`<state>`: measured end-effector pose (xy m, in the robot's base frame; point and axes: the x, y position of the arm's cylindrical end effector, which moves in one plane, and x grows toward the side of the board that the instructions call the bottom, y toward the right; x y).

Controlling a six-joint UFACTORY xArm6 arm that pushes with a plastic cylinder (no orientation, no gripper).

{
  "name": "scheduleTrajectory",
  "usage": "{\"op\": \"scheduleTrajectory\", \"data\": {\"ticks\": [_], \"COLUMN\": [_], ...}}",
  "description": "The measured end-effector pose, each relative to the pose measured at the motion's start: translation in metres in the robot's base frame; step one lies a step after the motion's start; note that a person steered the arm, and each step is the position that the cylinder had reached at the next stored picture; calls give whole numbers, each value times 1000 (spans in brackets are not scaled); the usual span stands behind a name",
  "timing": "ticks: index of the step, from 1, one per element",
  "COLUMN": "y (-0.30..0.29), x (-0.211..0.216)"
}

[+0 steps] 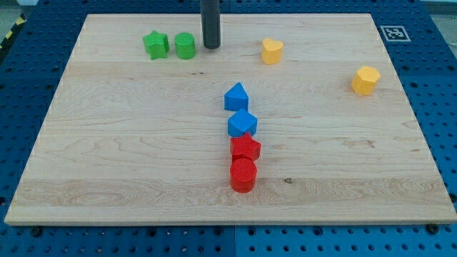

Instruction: Move yellow heart to the left of the yellow hexagon

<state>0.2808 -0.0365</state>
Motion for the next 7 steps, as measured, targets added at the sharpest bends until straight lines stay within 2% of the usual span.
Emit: {"op": "scheduleTrajectory", "data": {"ticks": [1, 2, 3, 7], "y": [10, 63, 84, 130], "x": [-3, -3, 4, 28]}}
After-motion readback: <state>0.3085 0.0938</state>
